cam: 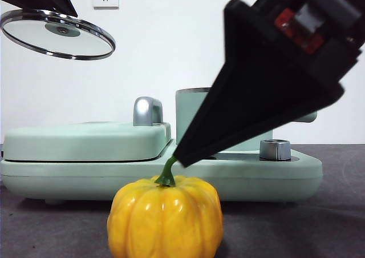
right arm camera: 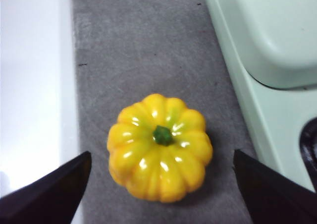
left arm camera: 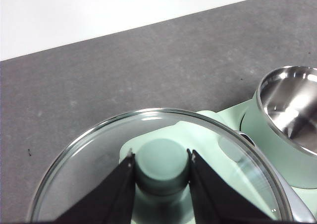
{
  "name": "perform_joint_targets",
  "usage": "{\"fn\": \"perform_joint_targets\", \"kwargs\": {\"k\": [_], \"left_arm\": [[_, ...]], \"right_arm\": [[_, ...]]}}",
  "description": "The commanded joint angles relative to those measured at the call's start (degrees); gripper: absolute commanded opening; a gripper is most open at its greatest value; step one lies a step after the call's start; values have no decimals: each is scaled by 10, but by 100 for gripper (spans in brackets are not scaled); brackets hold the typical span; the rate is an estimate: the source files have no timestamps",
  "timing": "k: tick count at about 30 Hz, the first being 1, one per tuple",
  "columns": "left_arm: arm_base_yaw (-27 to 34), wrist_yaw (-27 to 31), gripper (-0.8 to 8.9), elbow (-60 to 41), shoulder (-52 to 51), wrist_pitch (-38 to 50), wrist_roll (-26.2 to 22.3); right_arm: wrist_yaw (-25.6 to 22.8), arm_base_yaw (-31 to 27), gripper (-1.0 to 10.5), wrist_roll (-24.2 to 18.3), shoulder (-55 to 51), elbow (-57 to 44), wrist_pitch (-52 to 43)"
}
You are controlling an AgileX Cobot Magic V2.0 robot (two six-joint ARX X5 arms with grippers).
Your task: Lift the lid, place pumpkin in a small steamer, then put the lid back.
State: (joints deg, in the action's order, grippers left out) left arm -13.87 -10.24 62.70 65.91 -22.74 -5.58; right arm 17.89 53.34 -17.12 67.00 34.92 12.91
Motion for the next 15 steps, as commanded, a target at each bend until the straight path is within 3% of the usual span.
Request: {"fn": "perform_joint_targets", "kwargs": {"k": [1, 15], "left_arm": [[0, 0, 10, 9, -4, 18, -9], [0, 0, 11, 9, -4, 18, -10]], "right_arm": [[1, 10, 464, -2, 21, 8, -17], [0, 18, 464, 6, 104, 8, -54]]}}
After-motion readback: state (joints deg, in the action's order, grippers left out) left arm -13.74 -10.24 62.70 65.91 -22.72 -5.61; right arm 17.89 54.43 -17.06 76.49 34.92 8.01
